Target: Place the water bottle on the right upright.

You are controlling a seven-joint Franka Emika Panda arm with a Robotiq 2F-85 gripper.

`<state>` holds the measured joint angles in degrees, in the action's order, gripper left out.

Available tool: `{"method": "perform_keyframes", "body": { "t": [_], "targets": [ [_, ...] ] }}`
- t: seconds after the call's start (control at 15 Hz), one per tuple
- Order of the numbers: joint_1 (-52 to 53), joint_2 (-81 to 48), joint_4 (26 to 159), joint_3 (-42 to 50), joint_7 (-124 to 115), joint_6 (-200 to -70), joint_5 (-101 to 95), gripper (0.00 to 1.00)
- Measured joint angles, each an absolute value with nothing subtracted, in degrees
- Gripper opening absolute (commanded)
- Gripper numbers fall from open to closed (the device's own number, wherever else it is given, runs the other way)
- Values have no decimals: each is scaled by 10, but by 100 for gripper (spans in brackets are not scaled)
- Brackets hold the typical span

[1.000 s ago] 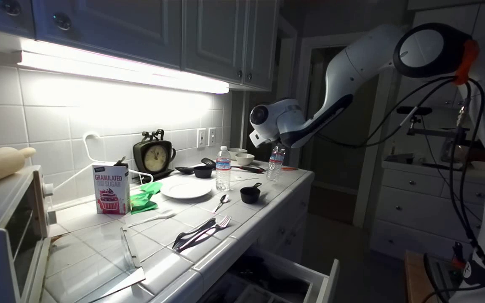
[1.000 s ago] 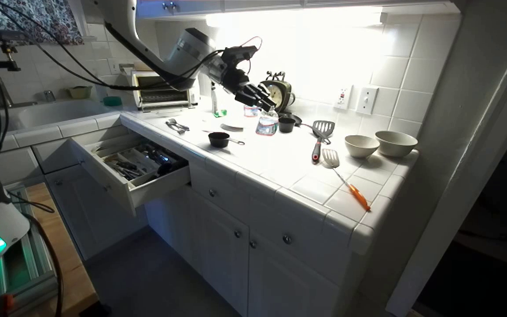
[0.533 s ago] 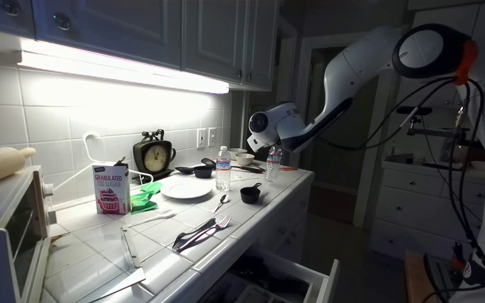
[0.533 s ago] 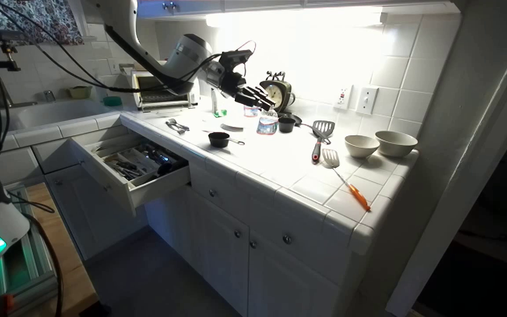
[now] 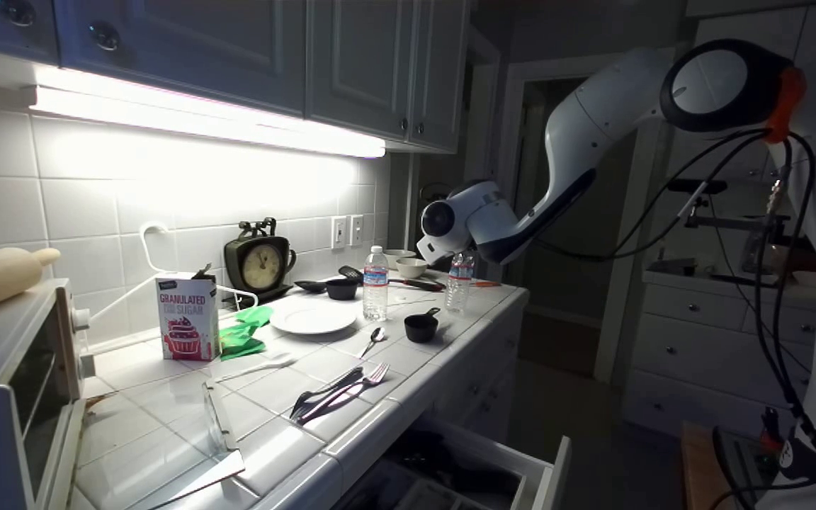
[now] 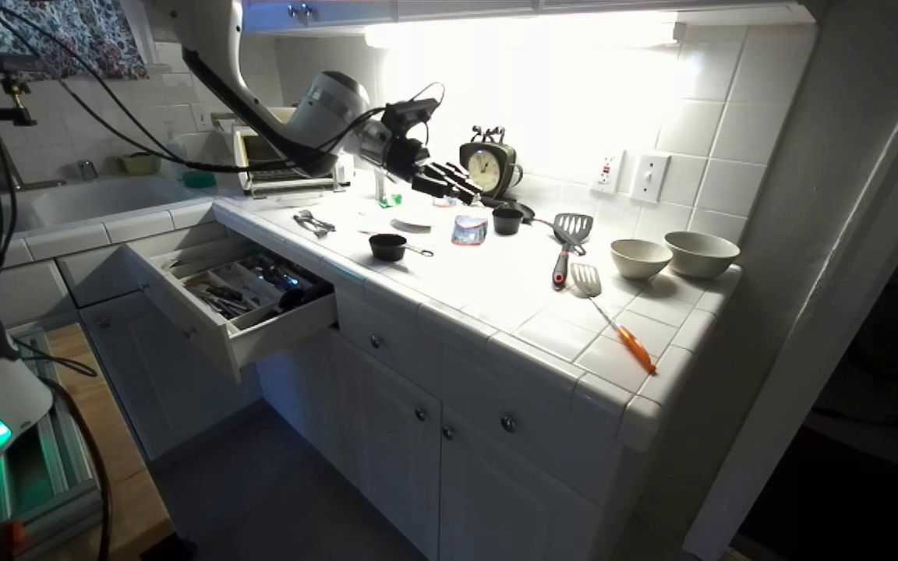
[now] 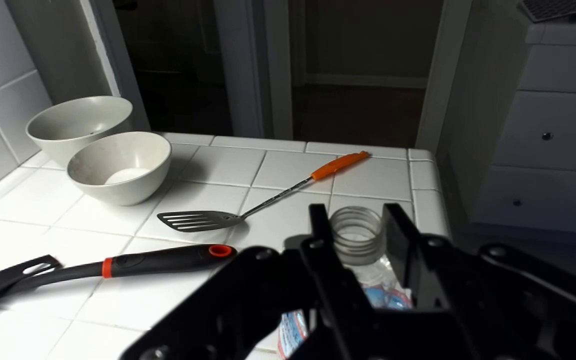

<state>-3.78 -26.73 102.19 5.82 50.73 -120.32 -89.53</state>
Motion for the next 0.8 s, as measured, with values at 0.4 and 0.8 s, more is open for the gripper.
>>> {"method": "perform_keyframes", "body": {
  "t": [0.4,0.8],
  "targets": [
    [-36,-267,1031,58,491,-1203,-922,10],
    [-35,-267,1034,57,477,-1203,-934,84]
  ]
}}
